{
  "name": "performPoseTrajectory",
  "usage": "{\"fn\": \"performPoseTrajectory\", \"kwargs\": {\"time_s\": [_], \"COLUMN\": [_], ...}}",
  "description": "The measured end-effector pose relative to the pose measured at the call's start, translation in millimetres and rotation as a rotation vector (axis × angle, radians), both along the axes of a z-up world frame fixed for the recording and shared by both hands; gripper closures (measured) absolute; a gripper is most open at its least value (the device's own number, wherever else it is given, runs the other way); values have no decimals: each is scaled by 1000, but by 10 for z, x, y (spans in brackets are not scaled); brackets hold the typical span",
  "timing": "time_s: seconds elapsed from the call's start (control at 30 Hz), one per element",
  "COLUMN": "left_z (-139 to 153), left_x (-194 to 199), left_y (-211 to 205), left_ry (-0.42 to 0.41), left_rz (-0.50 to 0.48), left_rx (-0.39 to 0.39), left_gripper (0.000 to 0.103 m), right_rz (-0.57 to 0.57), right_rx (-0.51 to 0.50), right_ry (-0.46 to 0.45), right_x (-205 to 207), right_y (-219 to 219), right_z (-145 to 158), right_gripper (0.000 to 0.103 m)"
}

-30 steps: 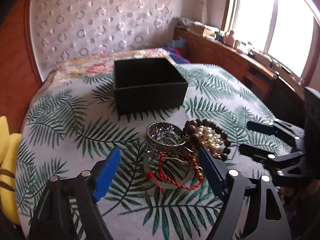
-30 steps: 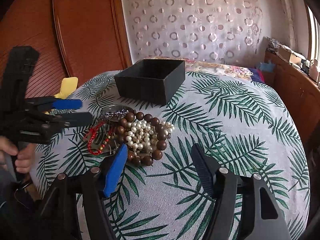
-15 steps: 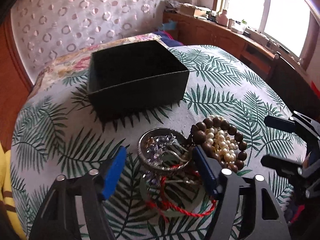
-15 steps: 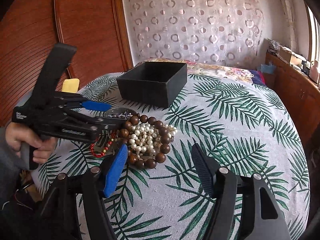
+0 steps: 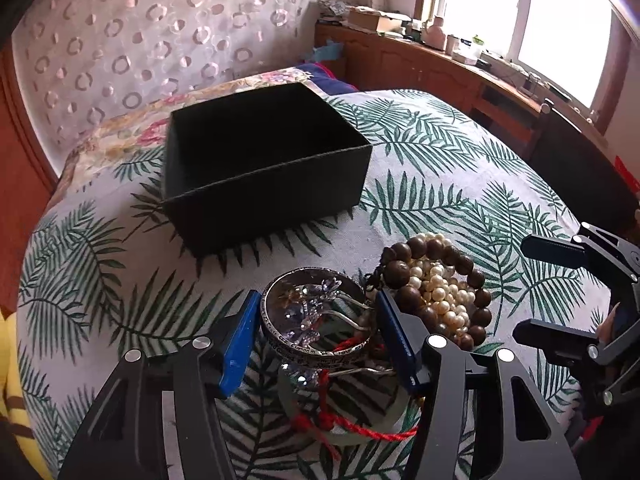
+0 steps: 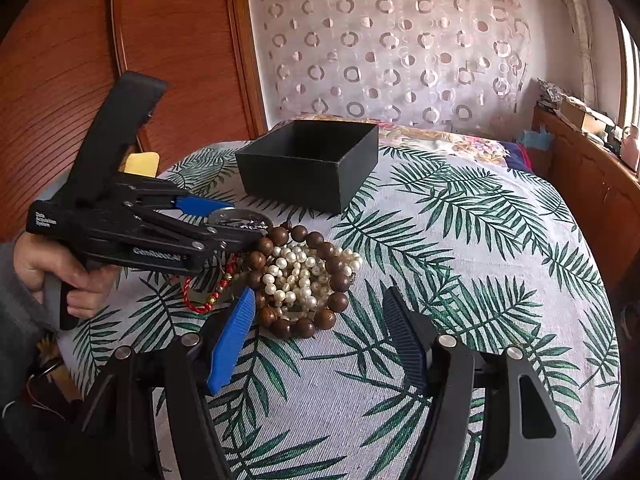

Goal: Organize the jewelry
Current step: 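Grasp the brown bead bracelet with the right tool while the left tool grasps the silver bangle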

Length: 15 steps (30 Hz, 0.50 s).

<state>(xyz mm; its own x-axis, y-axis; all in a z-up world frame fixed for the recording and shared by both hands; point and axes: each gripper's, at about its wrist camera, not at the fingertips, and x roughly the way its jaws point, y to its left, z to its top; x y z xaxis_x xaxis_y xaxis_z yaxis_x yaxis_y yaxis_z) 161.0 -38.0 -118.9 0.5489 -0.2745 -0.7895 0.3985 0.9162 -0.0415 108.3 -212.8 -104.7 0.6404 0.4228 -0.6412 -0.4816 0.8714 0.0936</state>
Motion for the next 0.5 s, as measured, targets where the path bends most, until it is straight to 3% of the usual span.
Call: {"fn": "performPoseTrajectory", "kwargs": {"time_s": [0.33, 0.5], "left_z": [208, 268], "left_x": [-183, -352], "left_y": [296, 361], "left_ry": [-74, -114], "left_rz": [74, 109], "left_rx": [-103, -123], "left_gripper": [47, 47], "right_rz": [41, 88], "right_rx": [-16, 2], "right_ry": [37, 61], "right_x": [133, 174], "right_y": [87, 168], "right_z": [-52, -33], "right_gripper": [35, 54]}}
